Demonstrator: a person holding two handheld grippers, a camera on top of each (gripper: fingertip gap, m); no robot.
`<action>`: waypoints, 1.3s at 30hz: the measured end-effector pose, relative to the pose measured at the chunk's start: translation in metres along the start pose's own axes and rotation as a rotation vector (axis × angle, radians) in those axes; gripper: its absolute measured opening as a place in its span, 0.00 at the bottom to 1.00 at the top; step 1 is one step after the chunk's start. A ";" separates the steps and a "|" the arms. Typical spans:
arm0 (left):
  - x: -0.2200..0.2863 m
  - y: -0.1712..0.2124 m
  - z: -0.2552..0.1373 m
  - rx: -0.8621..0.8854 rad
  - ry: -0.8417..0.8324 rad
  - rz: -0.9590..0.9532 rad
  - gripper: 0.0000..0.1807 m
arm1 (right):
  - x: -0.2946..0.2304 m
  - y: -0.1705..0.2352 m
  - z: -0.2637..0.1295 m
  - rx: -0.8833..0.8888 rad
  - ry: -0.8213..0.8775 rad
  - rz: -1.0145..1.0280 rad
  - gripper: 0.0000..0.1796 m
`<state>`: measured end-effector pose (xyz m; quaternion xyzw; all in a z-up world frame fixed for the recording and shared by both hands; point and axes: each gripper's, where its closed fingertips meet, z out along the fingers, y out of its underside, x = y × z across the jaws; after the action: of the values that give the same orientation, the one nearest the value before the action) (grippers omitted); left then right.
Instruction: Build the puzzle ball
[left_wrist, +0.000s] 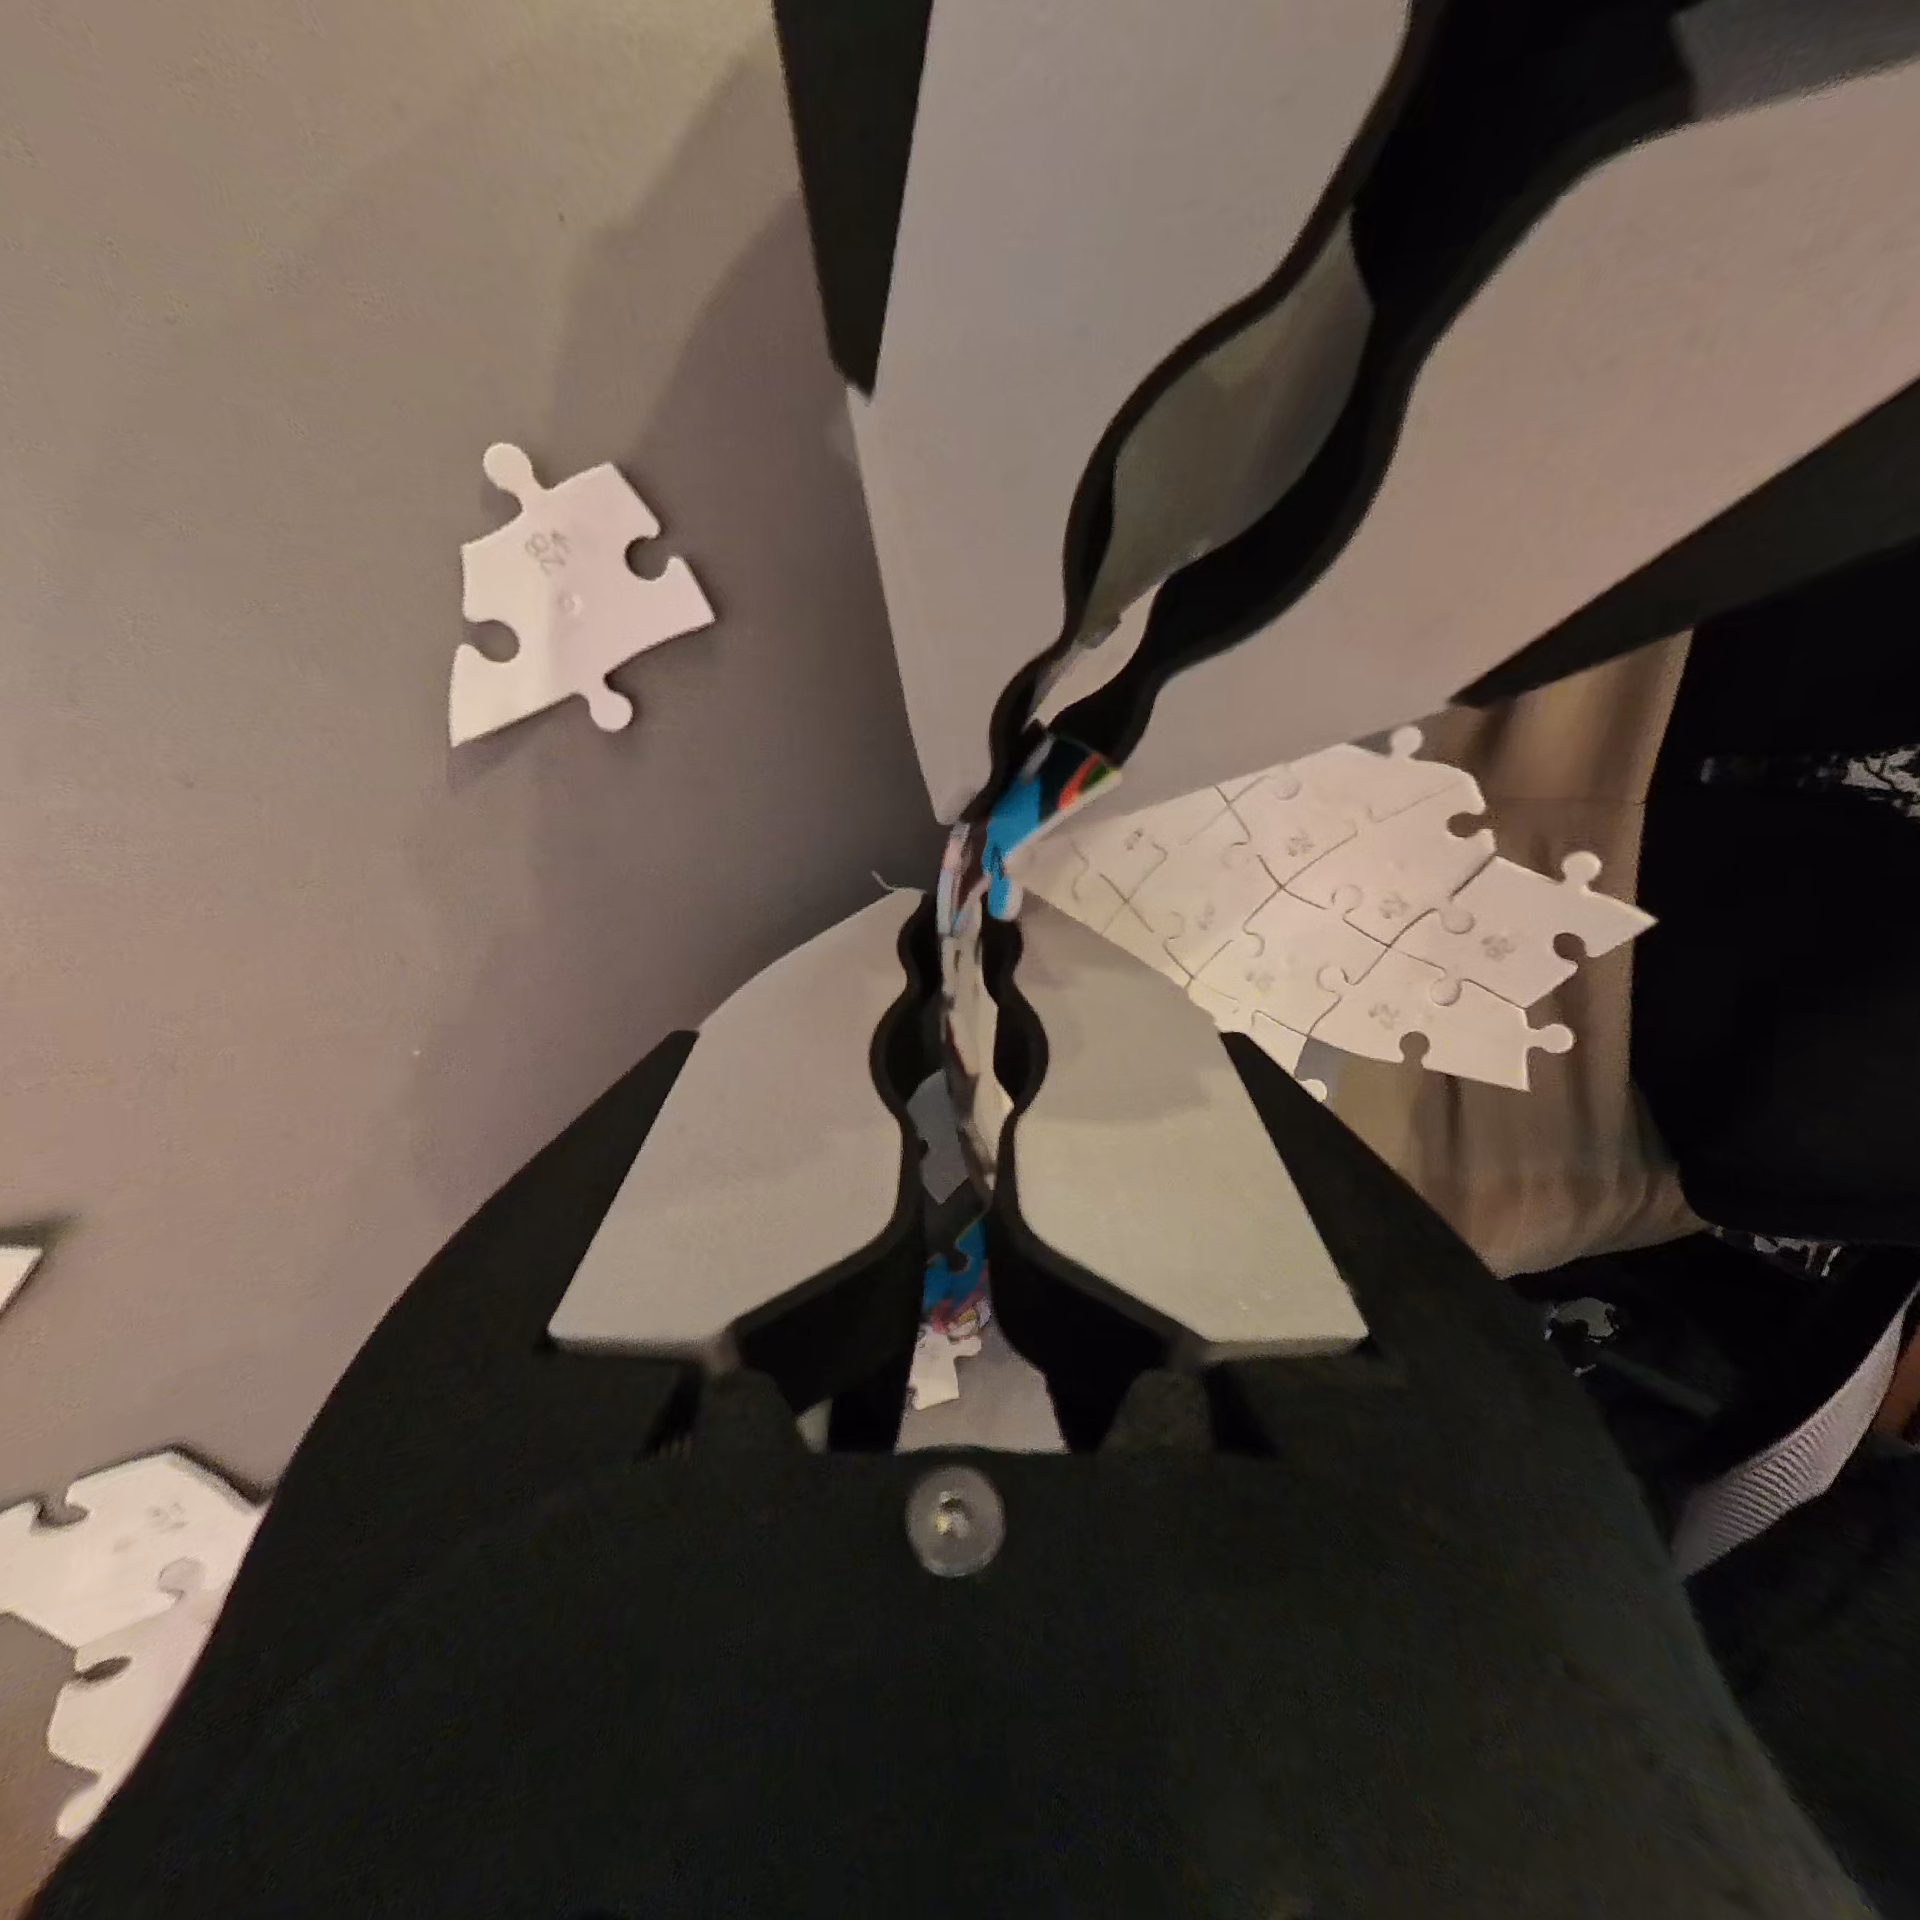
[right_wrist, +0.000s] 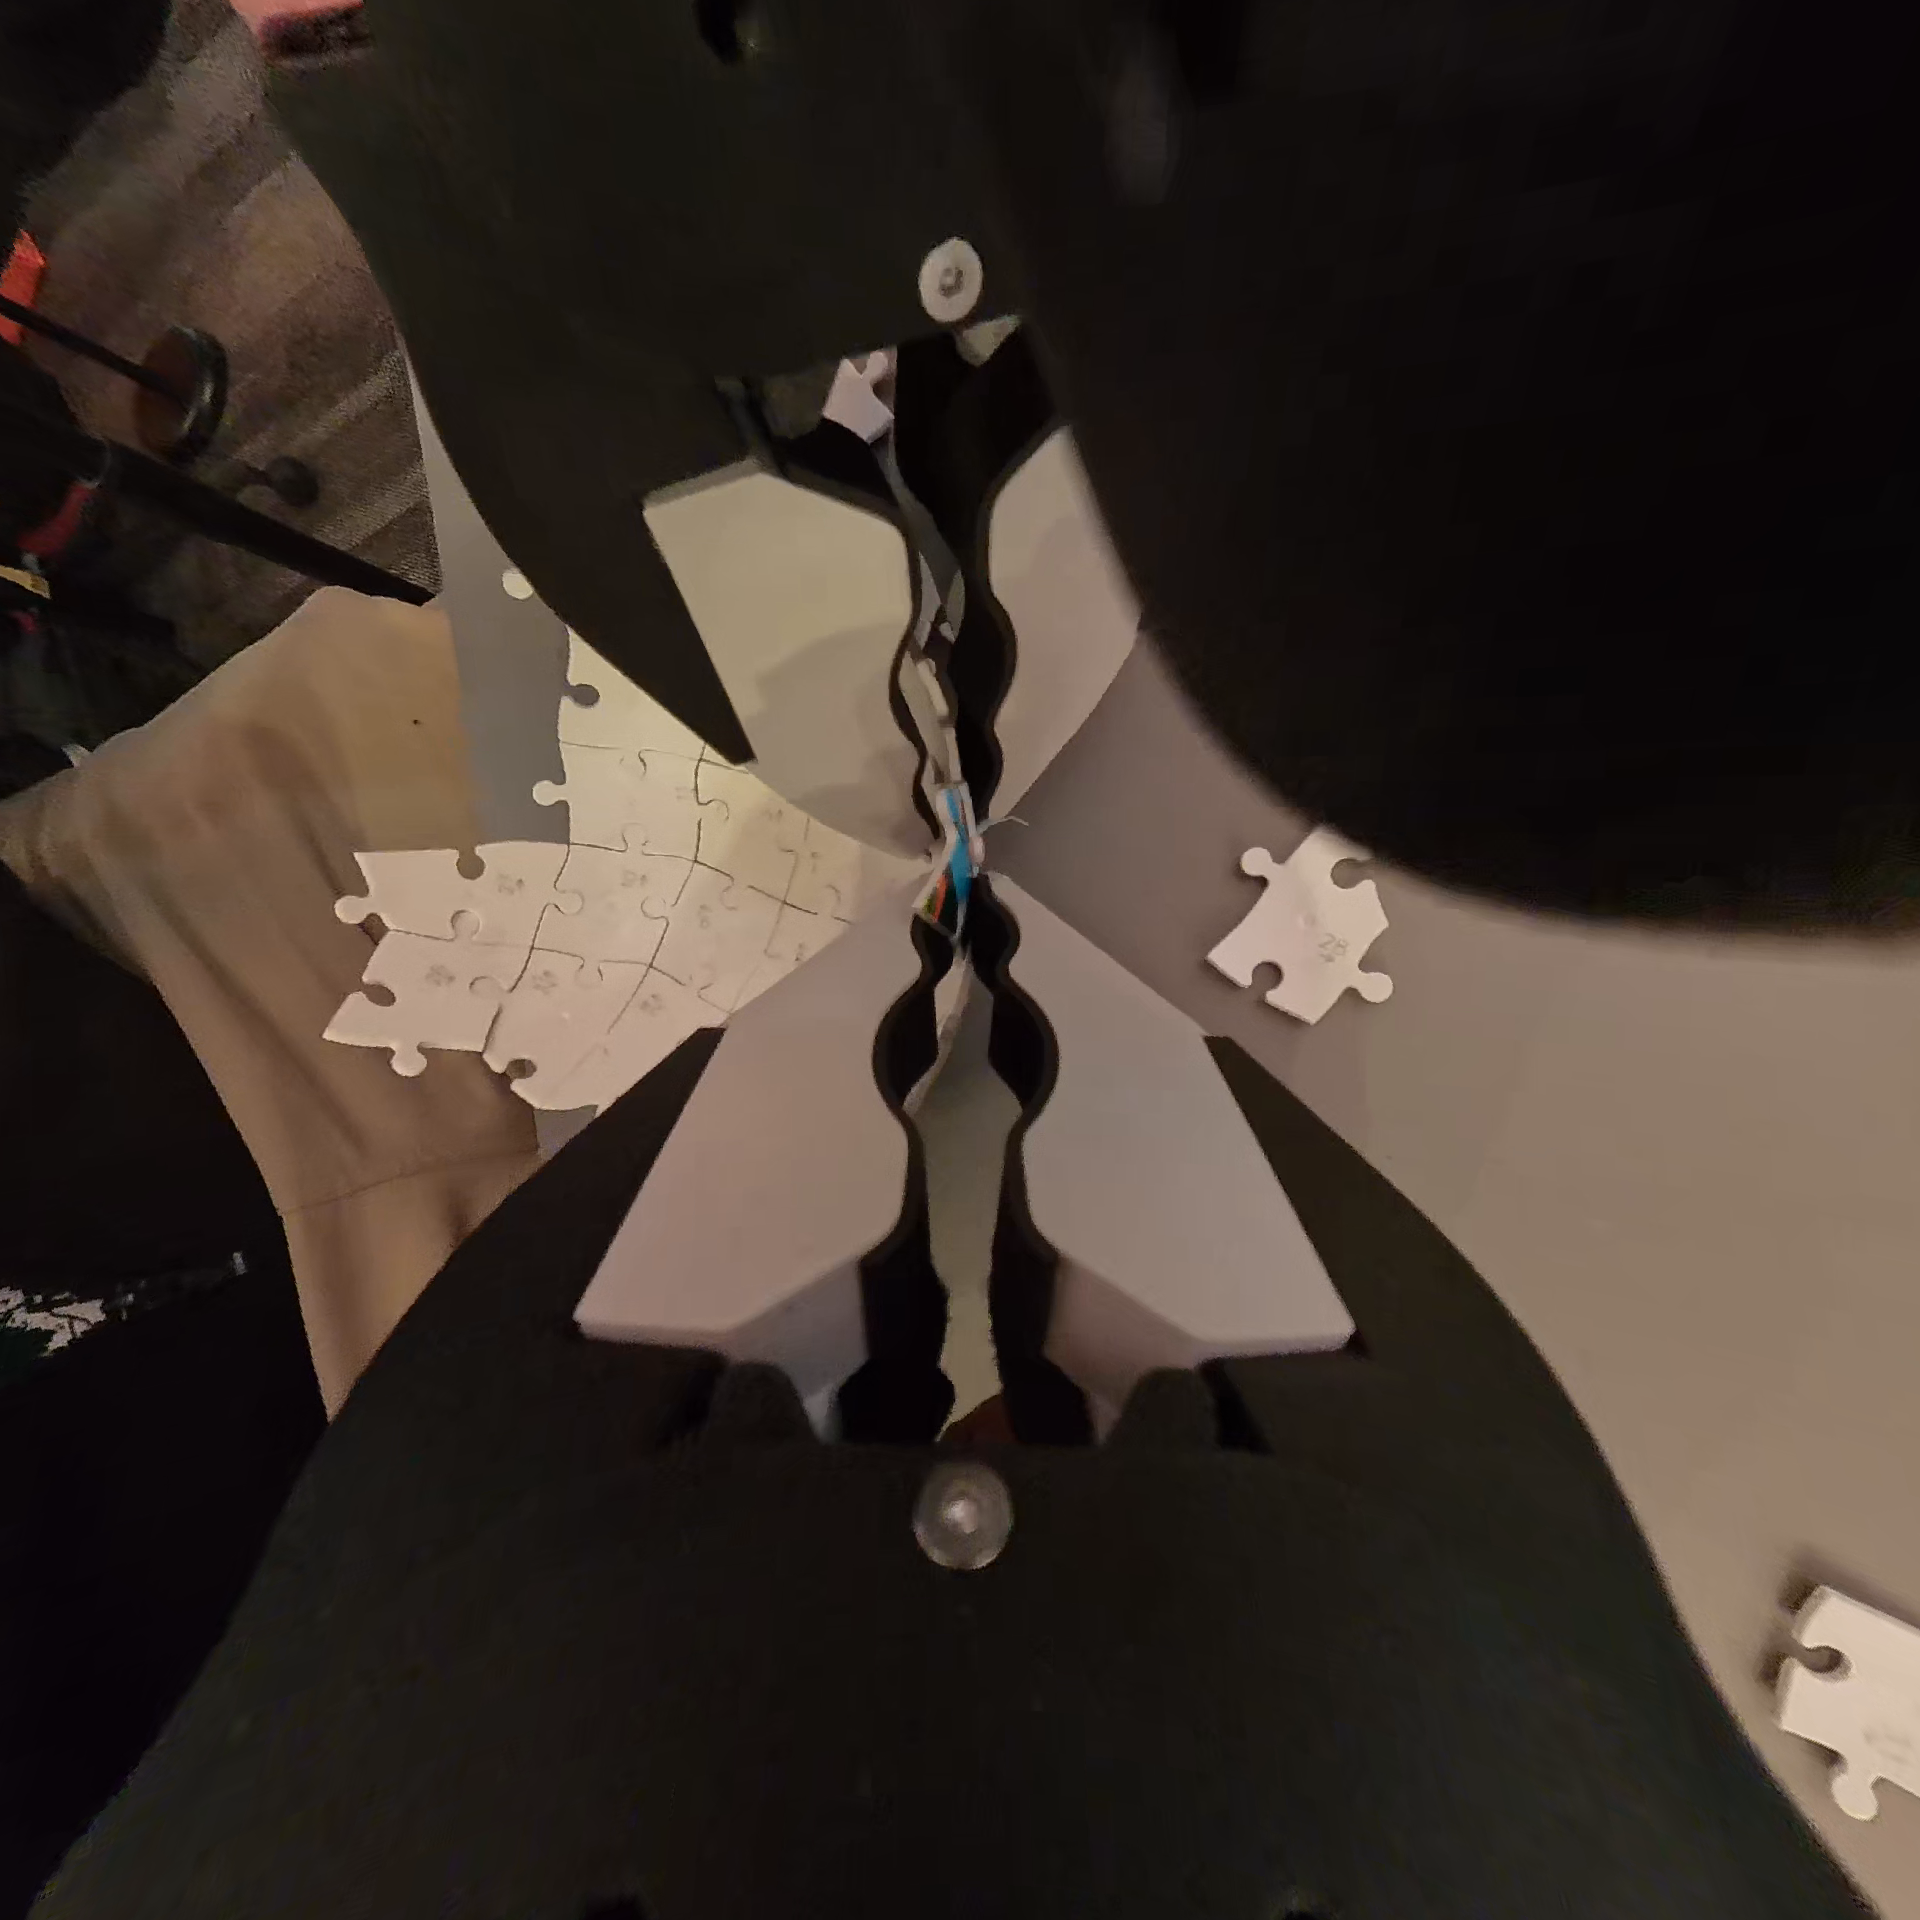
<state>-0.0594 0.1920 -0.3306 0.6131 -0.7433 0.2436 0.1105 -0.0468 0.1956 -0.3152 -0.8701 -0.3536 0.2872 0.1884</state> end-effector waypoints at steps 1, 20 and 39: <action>0.000 -0.001 0.001 0.002 0.003 0.006 0.04 | 0.000 0.000 0.000 -0.003 0.001 -0.002 0.00; 0.003 -0.002 0.002 0.018 0.110 -0.011 0.02 | 0.000 0.002 0.000 0.008 -0.021 0.026 0.00; 0.007 0.001 0.003 0.029 0.184 -0.042 0.02 | -0.002 0.003 0.001 0.006 -0.028 0.016 0.01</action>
<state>-0.0612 0.1844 -0.3304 0.6049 -0.7136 0.3072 0.1747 -0.0469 0.1921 -0.3168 -0.8682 -0.3484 0.3017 0.1838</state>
